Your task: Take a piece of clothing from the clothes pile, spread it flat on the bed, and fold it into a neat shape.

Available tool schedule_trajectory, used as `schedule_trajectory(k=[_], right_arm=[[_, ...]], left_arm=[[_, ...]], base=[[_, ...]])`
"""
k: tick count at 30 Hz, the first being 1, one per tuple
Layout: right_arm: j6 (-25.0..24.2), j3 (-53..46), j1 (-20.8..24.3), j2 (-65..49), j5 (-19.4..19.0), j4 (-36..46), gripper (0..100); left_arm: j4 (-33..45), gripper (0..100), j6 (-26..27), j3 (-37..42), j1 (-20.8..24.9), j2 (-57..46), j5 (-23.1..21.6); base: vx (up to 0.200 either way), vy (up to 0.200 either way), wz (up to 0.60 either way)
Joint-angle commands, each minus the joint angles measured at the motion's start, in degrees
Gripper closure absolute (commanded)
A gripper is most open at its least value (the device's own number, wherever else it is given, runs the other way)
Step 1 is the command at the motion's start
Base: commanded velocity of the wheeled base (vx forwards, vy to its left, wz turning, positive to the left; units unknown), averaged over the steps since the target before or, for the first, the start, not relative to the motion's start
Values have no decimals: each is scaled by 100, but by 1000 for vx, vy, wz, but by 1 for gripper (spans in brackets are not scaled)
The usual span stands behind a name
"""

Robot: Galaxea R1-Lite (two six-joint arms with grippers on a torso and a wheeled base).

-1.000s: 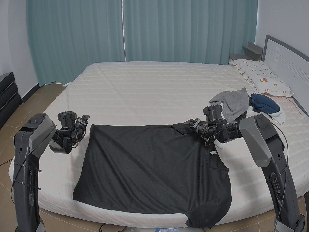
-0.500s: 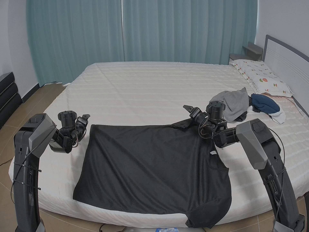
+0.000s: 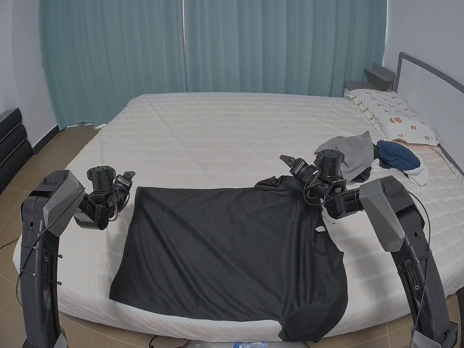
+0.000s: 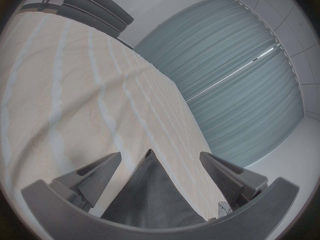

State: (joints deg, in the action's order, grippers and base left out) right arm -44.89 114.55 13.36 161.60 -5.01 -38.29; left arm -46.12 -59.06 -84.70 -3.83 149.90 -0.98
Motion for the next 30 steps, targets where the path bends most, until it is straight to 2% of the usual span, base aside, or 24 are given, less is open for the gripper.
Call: schedule_trajectory(k=[1,4,9,12,15,21,30], right_arm=[[6,4,-123,3,141,322,0],[-11,4,-255,-269,229,841,0],[6,4,-536,-445,369,1017,0],[15,-12,-659,-489,360,1315,0],[33,-197,-651,-480,360,1465,0],[94,-513,-580,-480,88,1623,0],[41,-592,-536,-533,79,1790,0]], left_arm=[[6,0,0,6,-13,-13,1],[6,0,-9,33,-13,-31,1],[-3,0,-17,-108,-13,-4,-78],[59,0,26,-548,-13,136,-122],[77,0,35,-776,-4,259,-113],[147,0,79,-996,-4,391,-113],[226,0,237,-1251,49,602,-87]], base=[[0,0,0],[0,0,0],[0,0,0],[0,0,0],[0,0,0],[0,0,0],[0,0,0]])
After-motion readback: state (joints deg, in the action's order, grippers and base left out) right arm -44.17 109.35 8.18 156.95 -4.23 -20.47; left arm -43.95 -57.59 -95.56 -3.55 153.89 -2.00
